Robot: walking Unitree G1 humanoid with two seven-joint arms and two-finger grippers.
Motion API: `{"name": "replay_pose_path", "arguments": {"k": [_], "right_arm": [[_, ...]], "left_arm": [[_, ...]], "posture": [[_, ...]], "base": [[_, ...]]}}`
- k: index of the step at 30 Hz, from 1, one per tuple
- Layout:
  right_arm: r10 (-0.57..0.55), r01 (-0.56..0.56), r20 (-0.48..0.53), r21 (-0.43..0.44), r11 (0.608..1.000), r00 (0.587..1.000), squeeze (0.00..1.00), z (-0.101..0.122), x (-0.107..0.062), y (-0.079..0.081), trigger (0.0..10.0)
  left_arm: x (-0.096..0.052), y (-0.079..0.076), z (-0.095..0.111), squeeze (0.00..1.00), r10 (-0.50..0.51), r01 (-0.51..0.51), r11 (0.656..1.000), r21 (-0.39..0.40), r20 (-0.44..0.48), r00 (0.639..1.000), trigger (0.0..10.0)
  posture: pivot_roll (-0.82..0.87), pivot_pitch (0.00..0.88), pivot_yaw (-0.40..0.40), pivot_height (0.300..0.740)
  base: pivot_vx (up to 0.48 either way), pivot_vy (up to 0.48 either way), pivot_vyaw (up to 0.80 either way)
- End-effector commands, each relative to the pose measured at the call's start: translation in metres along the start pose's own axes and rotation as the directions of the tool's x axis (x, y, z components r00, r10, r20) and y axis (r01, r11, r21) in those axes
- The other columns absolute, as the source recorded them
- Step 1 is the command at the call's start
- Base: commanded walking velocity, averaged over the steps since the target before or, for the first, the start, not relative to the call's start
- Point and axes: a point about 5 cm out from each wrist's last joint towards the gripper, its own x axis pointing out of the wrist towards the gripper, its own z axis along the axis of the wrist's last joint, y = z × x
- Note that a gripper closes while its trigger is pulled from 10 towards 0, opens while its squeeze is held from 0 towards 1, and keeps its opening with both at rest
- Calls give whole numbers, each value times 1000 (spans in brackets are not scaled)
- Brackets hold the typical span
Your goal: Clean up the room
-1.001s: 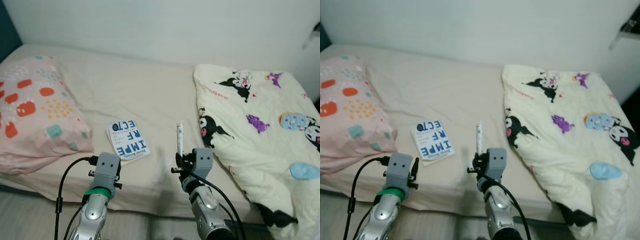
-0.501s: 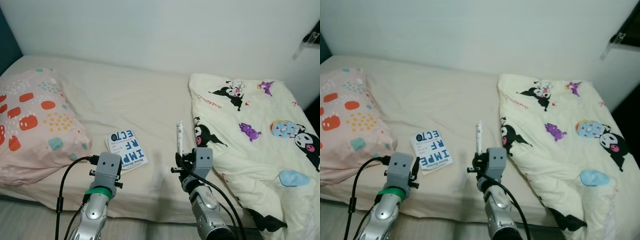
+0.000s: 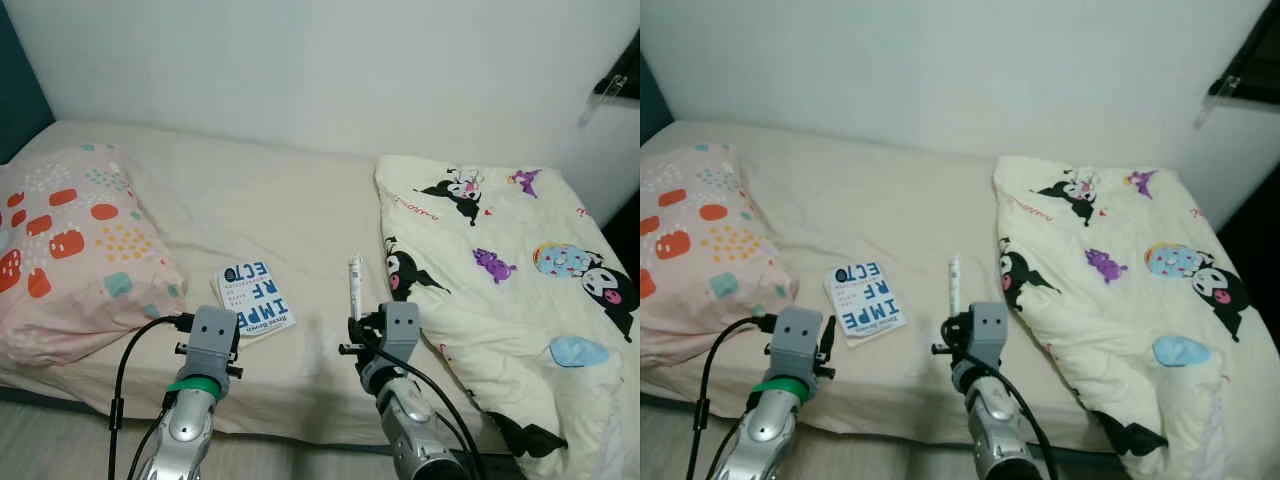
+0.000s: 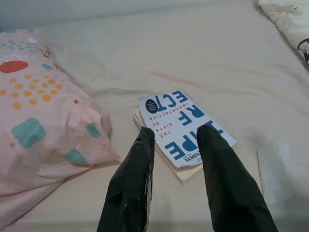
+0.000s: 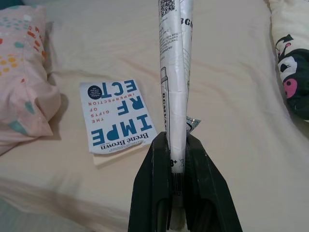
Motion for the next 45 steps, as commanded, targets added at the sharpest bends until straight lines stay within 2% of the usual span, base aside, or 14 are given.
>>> {"name": "replay_pose_path", "arguments": {"k": [1, 39, 45], "right_arm": [[-11, 11, -20, -24, 1000, 1000, 0, -5, -4, -3, 10000], [2, -4, -29, -72, 997, 1000, 0, -7, -4, -1, 10000], [10, -12, -29, -86, 996, 1000, 0, -6, -3, 0, 10000]], "left_arm": [[-4, -1, -9, 0, -4, 4, 1000, 2, -32, 999, 10000], [-6, 0, -9, 0, -1, 1, 1000, 5, -32, 999, 10000], [-4, 0, -8, 0, -1, 1, 1000, 5, -29, 1000, 10000]], "posture": [[51, 0, -28, 740], [54, 0, -34, 740], [56, 0, -35, 740]], "base": [[0, 0, 0], [0, 0, 0], [0, 0, 795]]}}
